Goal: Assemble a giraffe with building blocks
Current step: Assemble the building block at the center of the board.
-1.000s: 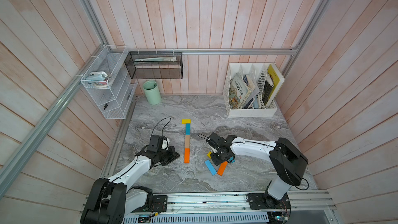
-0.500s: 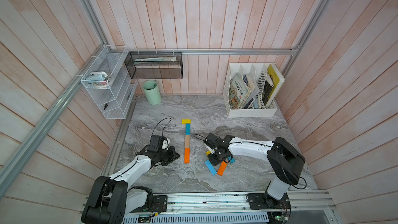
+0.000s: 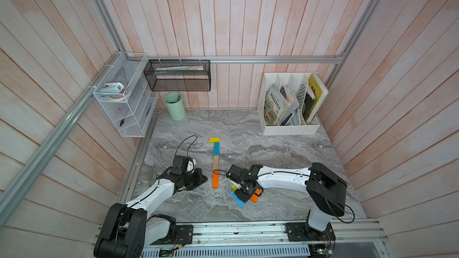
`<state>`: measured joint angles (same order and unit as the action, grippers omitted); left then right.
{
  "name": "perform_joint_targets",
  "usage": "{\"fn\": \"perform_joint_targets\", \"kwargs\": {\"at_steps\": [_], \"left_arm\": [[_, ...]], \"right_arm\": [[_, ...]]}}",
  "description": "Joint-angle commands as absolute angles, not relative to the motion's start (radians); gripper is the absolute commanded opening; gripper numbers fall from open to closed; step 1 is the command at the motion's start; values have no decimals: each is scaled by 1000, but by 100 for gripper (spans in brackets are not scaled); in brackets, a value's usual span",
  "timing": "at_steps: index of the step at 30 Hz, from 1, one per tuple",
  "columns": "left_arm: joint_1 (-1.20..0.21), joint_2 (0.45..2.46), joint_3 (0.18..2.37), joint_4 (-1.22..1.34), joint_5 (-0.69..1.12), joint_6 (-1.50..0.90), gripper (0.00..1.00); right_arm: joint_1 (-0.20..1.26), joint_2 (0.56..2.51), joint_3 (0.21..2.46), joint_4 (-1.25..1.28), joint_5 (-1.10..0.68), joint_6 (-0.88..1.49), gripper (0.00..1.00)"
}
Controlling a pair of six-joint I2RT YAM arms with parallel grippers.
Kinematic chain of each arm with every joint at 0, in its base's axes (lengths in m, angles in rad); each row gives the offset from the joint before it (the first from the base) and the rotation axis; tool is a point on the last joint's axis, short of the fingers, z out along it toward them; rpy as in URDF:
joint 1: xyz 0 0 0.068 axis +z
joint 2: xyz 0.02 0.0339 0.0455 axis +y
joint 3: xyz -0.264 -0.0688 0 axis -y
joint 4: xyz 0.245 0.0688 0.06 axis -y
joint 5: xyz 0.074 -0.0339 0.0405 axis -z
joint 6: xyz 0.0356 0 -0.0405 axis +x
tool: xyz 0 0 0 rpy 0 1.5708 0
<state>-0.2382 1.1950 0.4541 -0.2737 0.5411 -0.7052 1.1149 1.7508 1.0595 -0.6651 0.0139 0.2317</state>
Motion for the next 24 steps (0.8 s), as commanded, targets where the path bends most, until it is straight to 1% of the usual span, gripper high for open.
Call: {"fn": "perform_joint_targets", "kwargs": {"at_steps": [1,4,7,9,10,13,15,18,19,22,24], "left_arm": [[-223,1204,479,-286,523,-674,0],[-199,1215,502,-294,532,-658,0],[-174,1222,531,-313,537,-638,0],[-160,1222,541,-319,540,-630,0],[-151,1223,544,-321,543,-626,0],[-136,1227,548,-324,552,-621,0],[-132,1225,549,-323,555,-621,0],[-126,1228,549,-322,561,-618,0],[-124,1230,551,-322,563,-617,0],[-117,1233,554,-315,571,-618,0],[-117,1237,554,-308,572,-620,0]], "right_arm": [[1120,1714,1083,-648,59,147,26],[1120,1696,1096,-626,142,84,25],[1119,1690,1098,-619,268,-19,22],[1110,1674,1092,-595,290,-103,18],[1098,1661,1091,-585,240,-152,13],[1061,1589,1094,-573,112,-249,16],[1042,1528,1058,-536,68,-317,17],[1043,1402,955,-533,-85,-612,18],[1041,1353,923,-515,-121,-651,16],[959,1304,932,-544,-279,-657,13],[940,1319,930,-566,-266,-665,13]]}}
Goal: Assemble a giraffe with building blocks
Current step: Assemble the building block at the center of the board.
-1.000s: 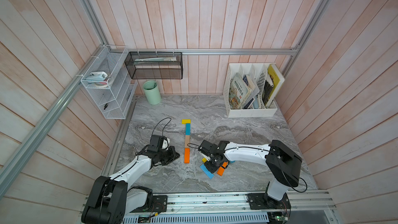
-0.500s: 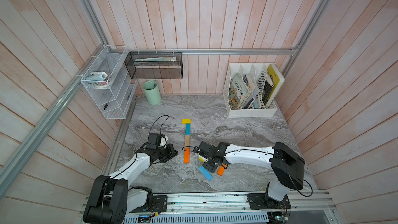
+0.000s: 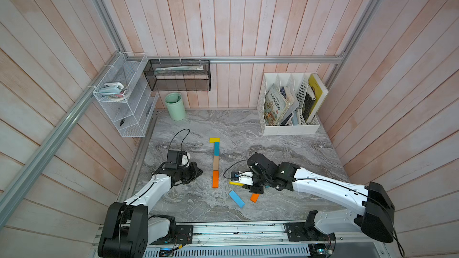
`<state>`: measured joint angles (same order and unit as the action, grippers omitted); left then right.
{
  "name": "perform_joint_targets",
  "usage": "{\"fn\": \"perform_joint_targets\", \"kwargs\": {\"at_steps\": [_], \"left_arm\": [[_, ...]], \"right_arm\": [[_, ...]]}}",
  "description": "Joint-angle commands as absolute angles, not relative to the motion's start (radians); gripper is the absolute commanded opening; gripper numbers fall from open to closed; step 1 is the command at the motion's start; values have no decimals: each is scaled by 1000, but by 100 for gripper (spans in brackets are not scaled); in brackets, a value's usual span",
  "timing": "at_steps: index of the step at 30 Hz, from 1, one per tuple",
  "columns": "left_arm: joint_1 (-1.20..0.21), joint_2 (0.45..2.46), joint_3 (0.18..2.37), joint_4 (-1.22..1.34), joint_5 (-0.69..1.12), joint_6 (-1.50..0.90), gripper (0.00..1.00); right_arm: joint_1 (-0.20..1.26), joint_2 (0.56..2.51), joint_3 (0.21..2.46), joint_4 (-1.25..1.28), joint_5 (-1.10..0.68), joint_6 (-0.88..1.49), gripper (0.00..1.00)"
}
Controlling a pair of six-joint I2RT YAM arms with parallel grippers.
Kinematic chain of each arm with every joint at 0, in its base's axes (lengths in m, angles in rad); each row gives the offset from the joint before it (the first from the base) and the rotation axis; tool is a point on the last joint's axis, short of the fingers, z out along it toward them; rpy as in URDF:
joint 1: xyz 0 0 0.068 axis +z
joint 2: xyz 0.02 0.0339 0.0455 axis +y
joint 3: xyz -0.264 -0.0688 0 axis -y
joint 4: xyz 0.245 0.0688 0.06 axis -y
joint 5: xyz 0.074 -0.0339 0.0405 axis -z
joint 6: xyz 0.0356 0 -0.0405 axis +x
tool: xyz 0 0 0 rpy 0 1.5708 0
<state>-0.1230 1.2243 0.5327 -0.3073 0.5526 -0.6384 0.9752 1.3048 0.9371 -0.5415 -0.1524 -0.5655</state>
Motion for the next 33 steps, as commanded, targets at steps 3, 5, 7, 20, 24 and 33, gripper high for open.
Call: {"fn": "perform_joint_targets", "kwargs": {"at_steps": [3,5,7,20,24,33], "left_arm": [[-117,1257,554,-294,580,-621,0],[-117,1272,558,-288,584,-621,0],[-116,1276,562,-284,587,-624,0],[-116,1289,570,-270,591,-634,0],[-115,1291,571,-268,591,-634,0],[-112,1293,563,-260,591,-630,0]], "right_arm": [[932,1410,954,-586,-252,-644,12],[912,1482,984,-578,-273,-629,9],[899,1541,1014,-572,-280,-628,7],[881,1741,1109,-567,-296,-669,8],[885,1788,1148,-598,-310,-661,8],[907,1871,1215,-651,-274,-663,9]]}}
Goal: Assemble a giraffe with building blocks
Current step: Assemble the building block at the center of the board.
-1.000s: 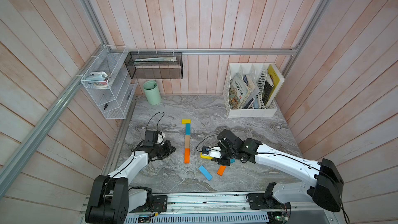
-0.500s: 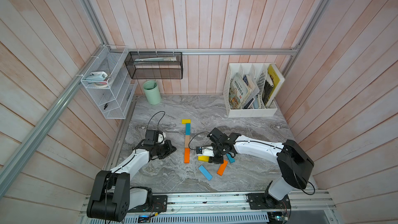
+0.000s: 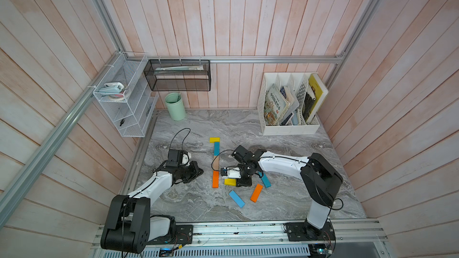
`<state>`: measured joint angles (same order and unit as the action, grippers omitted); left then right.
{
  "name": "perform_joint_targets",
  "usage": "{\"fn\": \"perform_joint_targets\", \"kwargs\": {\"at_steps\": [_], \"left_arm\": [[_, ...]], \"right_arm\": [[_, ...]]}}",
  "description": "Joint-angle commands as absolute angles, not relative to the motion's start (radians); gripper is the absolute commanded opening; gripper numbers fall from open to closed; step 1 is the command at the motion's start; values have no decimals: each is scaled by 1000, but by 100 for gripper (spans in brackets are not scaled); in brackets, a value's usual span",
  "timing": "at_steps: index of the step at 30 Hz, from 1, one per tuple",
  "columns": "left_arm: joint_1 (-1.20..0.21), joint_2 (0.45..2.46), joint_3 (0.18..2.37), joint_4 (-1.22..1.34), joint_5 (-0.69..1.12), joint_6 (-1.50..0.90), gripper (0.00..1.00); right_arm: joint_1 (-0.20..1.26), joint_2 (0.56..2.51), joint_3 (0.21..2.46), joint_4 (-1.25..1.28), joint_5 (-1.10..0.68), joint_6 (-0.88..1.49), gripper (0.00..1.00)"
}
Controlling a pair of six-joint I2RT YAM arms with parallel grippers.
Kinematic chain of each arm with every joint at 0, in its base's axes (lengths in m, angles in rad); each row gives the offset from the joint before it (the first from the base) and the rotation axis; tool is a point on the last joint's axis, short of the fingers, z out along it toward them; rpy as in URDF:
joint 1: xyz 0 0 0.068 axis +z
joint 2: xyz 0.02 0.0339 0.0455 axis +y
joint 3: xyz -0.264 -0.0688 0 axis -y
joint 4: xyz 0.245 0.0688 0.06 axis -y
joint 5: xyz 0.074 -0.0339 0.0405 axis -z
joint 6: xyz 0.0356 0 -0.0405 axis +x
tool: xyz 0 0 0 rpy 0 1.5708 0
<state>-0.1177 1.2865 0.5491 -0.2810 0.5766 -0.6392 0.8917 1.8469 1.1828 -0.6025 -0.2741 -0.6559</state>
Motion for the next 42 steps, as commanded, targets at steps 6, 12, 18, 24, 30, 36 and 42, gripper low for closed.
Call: {"fn": "perform_joint_targets", "kwargs": {"at_steps": [6,12,18,24,30,36,42], "left_arm": [[-103,1295,565,-260,595,-627,0],[-99,1284,563,-264,600,-626,0],[-95,1281,557,-263,601,-623,0],[-88,1283,554,-264,603,-618,0],[-87,1280,552,-263,606,-620,0],[-87,1269,547,-270,604,-620,0],[-84,1259,541,-271,601,-617,0]], "right_arm": [[936,1918,1259,-681,-262,-666,9],[944,1939,1285,-700,-256,-657,10],[953,1957,1298,-707,-237,-650,29],[956,1949,1292,-686,-233,-640,98],[959,1879,1266,-627,-209,-609,98],[922,1728,1177,-509,-149,-516,98],[812,1505,1072,-354,-181,-44,98]]}}
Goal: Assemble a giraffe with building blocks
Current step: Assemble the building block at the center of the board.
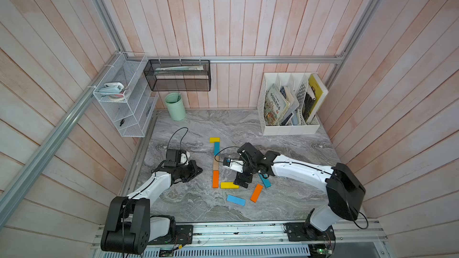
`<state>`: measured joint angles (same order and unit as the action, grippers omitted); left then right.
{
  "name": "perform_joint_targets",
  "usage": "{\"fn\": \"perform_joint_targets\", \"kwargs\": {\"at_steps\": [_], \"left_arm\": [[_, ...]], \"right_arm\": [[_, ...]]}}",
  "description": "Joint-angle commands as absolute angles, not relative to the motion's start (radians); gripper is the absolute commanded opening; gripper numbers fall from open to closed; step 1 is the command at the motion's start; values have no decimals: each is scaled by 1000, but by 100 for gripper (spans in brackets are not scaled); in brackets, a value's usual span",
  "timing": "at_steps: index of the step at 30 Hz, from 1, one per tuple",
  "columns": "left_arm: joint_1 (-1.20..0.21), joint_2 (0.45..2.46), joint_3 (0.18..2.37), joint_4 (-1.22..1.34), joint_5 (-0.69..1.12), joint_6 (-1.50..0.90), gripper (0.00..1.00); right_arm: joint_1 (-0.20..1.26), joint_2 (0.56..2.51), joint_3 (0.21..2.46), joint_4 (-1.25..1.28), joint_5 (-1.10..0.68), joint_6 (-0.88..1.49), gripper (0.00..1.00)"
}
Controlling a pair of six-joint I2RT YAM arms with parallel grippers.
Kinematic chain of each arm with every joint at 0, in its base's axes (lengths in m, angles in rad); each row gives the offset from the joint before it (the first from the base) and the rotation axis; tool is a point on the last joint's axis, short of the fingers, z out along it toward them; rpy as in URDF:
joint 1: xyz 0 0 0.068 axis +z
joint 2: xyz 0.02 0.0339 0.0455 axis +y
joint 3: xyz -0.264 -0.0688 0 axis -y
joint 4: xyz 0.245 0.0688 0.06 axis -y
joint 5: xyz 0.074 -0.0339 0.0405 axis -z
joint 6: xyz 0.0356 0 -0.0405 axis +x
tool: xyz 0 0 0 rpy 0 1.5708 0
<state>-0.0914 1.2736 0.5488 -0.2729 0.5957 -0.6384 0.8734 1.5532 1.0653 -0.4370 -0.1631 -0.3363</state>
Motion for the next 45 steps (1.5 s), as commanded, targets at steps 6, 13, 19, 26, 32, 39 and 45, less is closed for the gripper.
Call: {"fn": "perform_joint_targets", "kwargs": {"at_steps": [6,13,19,26,32,39,45], "left_arm": [[-85,1282,536,-244,614,-626,0],[-84,1282,543,-245,612,-626,0],[-84,1279,538,-248,611,-625,0],[-83,1270,534,-258,605,-621,0],[-83,1274,534,-251,607,-626,0],[-83,1282,536,-254,608,-622,0],[-83,1274,544,-266,606,-617,0]], "right_arm": [[730,1567,1147,-552,-215,18,27],[730,1663,1124,-558,-387,95,97],[764,1625,1076,-486,-232,176,98],[739,1423,896,-256,-188,191,98],[695,1470,891,-294,-247,257,0],[742,1667,978,-355,-420,257,0],[781,1728,987,-345,-402,289,0]]}}
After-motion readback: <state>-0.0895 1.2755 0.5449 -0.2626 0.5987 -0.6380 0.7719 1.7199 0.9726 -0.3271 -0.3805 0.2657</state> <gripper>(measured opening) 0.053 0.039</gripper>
